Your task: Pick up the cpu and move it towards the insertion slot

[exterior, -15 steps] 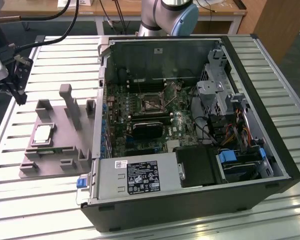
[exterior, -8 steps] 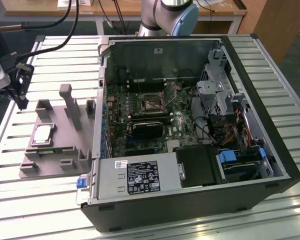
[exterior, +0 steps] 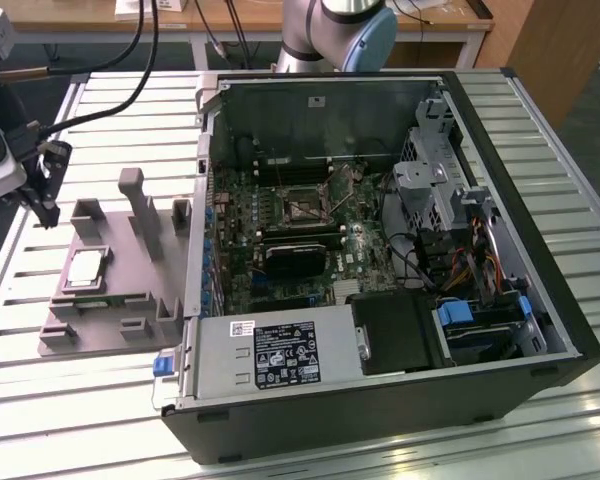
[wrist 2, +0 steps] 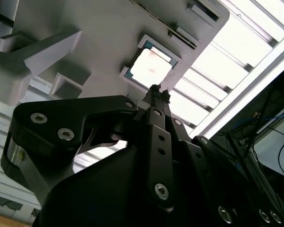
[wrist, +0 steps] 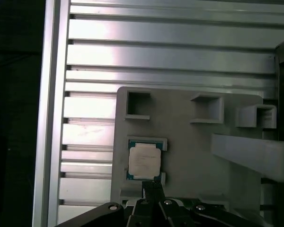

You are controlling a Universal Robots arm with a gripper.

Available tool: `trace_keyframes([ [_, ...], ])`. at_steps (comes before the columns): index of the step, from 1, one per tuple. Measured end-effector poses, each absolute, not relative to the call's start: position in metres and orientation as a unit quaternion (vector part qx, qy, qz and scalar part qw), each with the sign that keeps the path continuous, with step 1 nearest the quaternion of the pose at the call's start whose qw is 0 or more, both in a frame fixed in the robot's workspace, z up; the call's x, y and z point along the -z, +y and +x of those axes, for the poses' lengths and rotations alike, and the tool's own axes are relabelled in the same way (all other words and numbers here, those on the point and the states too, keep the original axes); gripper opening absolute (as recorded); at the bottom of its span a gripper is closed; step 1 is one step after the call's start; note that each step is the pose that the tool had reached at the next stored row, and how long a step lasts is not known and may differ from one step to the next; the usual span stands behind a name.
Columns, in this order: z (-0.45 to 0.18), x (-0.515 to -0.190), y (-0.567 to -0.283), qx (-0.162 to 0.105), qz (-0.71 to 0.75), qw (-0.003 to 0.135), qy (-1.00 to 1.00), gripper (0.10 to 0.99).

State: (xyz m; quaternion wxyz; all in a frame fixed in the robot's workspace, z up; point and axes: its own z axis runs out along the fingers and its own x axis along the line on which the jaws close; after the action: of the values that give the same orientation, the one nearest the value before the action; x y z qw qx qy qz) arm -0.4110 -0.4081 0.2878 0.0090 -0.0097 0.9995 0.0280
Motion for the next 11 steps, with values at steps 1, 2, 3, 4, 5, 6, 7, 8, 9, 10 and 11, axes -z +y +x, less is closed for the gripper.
trace_keyframes([
  [1, -0.411, -0.286, -0.408, -0.028, -0.010, 0.009, 1.000, 0.102],
  [2, -0.411, -0.284, -0.408, -0.028, -0.010, 0.009, 1.000, 0.102],
  [3, -0.411, -0.282, -0.408, -0.028, -0.010, 0.009, 1.000, 0.102],
  [4, -0.411, -0.281, -0.408, -0.028, -0.010, 0.009, 1.000, 0.102],
  [5, -0.411, -0.279, -0.408, -0.028, -0.010, 0.009, 1.000, 0.102],
  [6, -0.411, -0.277, -0.408, -0.028, -0.010, 0.009, 1.000, 0.102],
  [7, -0.411, -0.275, -0.408, -0.028, -0.010, 0.009, 1.000, 0.102],
  [8, -0.411, -0.273, -0.408, -0.028, -0.010, 0.009, 1.000, 0.102],
  [9, -0.411, -0.271, -0.408, -0.028, -0.010, 0.009, 1.000, 0.102],
  [10, -0.411, -0.270, -0.408, -0.028, -0.010, 0.009, 1.000, 0.102],
  [11, -0.411, -0.268, -0.408, -0.028, -0.010, 0.009, 1.000, 0.102],
])
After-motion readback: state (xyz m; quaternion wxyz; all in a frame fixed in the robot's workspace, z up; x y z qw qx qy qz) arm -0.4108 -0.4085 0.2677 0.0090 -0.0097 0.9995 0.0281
